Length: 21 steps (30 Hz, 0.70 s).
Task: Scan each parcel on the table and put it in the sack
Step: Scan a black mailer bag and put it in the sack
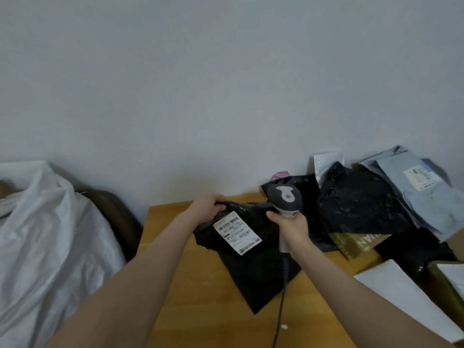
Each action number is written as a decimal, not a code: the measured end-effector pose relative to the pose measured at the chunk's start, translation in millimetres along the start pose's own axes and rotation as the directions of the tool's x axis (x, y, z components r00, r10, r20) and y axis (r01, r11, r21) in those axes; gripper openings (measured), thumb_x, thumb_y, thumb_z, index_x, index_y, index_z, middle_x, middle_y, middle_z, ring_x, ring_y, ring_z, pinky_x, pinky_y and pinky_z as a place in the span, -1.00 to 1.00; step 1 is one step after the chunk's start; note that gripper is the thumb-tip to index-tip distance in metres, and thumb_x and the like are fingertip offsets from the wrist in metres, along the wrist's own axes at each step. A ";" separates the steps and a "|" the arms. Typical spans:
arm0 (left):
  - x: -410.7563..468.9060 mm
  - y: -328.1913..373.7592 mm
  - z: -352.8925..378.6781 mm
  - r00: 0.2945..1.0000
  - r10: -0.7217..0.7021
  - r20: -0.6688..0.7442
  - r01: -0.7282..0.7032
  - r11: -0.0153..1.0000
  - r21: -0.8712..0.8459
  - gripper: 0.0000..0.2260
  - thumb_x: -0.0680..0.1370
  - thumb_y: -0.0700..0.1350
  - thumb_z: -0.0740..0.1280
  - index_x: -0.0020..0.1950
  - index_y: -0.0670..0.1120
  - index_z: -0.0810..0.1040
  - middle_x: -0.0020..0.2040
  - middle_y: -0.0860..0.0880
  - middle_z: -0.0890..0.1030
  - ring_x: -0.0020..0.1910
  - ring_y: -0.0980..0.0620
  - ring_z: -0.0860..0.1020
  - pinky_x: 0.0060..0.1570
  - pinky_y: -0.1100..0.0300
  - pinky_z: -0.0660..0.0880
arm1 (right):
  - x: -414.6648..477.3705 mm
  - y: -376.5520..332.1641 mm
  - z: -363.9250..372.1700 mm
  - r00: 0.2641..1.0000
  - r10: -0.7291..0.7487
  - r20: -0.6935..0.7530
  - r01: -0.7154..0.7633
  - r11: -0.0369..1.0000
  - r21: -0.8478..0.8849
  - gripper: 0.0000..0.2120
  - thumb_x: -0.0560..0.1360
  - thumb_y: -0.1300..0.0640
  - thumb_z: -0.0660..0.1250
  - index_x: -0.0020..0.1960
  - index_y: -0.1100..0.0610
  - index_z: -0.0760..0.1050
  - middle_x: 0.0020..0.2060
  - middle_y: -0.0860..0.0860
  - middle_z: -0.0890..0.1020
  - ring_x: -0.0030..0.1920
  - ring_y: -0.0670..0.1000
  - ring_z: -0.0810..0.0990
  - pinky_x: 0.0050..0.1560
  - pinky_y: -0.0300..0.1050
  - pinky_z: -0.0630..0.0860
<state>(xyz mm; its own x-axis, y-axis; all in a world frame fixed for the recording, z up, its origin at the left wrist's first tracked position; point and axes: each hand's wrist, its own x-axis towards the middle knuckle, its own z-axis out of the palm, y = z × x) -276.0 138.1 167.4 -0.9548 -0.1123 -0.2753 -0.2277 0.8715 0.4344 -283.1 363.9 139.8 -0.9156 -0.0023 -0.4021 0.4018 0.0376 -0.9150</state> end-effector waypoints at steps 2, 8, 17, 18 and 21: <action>-5.3 23.4 -13.8 0.996 0.077 0.038 -0.079 0.995 0.054 -0.79 0.61 -0.19 0.23 0.20 -0.16 0.57 0.17 -0.12 0.57 0.18 -0.10 0.48 0.02 0.21 0.31 | -6.8 -11.1 -6.2 0.999 -0.039 0.028 0.039 0.999 0.018 -0.64 0.35 0.23 0.55 0.11 0.25 0.57 -0.01 0.13 0.67 0.05 0.12 0.63 0.18 0.07 0.55; -19.0 84.9 -26.4 0.961 0.241 -0.135 -0.236 0.970 0.053 -0.79 0.59 -0.21 0.26 0.18 -0.14 0.60 0.14 -0.10 0.58 0.15 -0.07 0.50 0.12 0.18 0.34 | -23.2 -20.0 -18.5 0.999 -0.033 0.035 0.034 0.999 -0.006 -0.62 0.34 0.31 0.54 0.12 0.31 0.57 0.01 0.20 0.67 0.06 0.18 0.64 0.19 0.14 0.54; -49.1 57.5 11.0 0.873 -0.339 -0.350 0.211 0.911 -0.355 -0.41 0.55 0.12 0.32 0.47 -0.15 0.31 0.40 -0.14 0.40 0.36 -0.12 0.39 0.26 0.01 0.38 | -19.9 -38.5 -45.6 0.987 0.075 -0.141 -0.049 0.983 0.179 -0.76 0.38 0.32 0.49 0.00 0.25 0.51 -0.01 0.21 0.64 0.03 0.22 0.62 0.17 0.14 0.54; -51.9 54.0 19.1 0.904 -0.367 -0.220 0.236 0.857 -0.459 -0.40 0.55 0.13 0.32 0.47 -0.17 0.31 0.39 -0.14 0.42 0.32 -0.13 0.43 0.21 0.01 0.44 | -19.4 -38.7 -48.0 0.987 0.075 -0.142 -0.048 0.981 0.186 -0.77 0.38 0.32 0.49 -0.01 0.25 0.51 -0.02 0.21 0.64 0.02 0.21 0.62 0.17 0.13 0.55; -60.5 52.7 35.8 0.942 -0.324 0.092 0.279 0.599 -0.751 -0.50 0.53 0.08 0.37 0.37 -0.17 0.44 0.21 -0.08 0.59 0.11 -0.08 0.59 -0.05 0.10 0.59 | -20.7 -37.8 -53.7 0.989 0.070 -0.132 -0.040 0.976 0.215 -0.81 0.39 0.35 0.48 -0.09 0.22 0.49 -0.09 0.17 0.63 -0.07 0.16 0.61 0.09 0.05 0.56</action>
<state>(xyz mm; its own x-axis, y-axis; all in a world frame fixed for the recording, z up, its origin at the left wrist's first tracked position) -223.3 207.9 176.2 -0.8079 -0.3438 -0.4787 -0.5462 0.1319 0.8272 -280.2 416.2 184.5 -0.8795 0.1321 -0.4571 0.4326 -0.1781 -0.8838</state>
